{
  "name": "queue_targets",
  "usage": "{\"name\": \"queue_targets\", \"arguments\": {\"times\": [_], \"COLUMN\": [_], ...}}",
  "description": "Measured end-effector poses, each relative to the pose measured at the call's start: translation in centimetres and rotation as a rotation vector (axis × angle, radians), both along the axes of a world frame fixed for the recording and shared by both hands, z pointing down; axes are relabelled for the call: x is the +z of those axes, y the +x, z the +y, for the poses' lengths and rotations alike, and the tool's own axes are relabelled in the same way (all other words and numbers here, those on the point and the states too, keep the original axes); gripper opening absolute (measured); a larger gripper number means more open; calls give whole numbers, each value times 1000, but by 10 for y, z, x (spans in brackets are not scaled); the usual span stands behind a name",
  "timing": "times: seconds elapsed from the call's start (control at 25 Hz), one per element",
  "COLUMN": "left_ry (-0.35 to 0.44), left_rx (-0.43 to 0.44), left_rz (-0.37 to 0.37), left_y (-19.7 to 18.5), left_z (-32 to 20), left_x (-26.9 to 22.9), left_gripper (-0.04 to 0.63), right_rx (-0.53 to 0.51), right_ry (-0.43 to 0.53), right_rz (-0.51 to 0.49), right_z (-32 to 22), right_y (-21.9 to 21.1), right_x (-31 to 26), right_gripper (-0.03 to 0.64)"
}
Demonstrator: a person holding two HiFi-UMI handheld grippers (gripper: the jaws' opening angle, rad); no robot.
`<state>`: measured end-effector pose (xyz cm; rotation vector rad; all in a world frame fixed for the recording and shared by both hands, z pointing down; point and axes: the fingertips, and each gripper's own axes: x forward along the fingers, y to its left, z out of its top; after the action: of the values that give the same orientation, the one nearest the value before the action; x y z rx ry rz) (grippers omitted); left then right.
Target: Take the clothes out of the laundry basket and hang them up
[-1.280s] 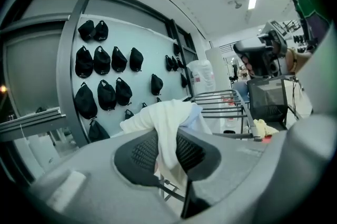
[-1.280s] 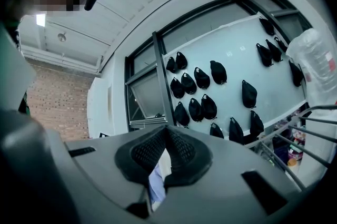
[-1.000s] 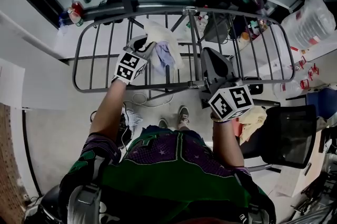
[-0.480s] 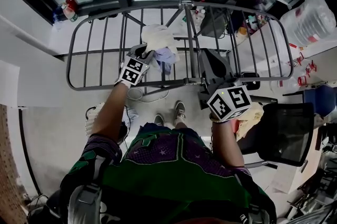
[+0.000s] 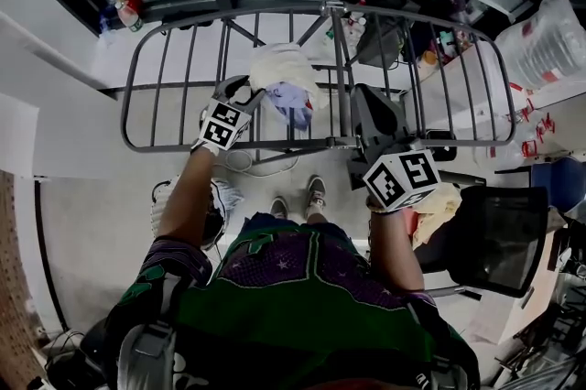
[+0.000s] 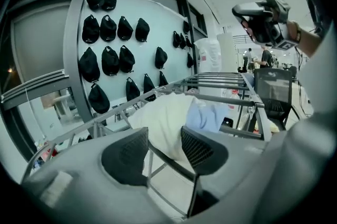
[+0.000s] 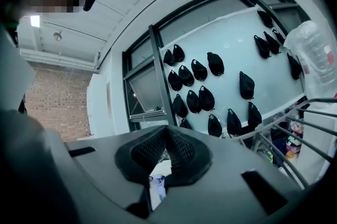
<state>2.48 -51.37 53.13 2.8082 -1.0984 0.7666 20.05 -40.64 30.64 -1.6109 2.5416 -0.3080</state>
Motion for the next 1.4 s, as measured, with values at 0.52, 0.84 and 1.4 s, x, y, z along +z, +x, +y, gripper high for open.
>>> {"name": "queue_targets", "arguments": {"times": [0.52,0.84,1.4], "left_ry": [42,78,184], "left_rx": [-57,-105,-351], "left_rz": [102,191,325], "left_y": [-28,-45,-104], "left_z": [9,31,106], "left_x": [-33,-59,-118], "left_gripper": [196,196,196], "right_rx": [-14,-18,-210], "right_ry": [20,47,132], "right_rz": [24,45,38], "right_z": [8,25,47], "right_y": [-24,-39,-79], "right_x": [-8,-16,-45], "right_gripper": [0,0,0]}}
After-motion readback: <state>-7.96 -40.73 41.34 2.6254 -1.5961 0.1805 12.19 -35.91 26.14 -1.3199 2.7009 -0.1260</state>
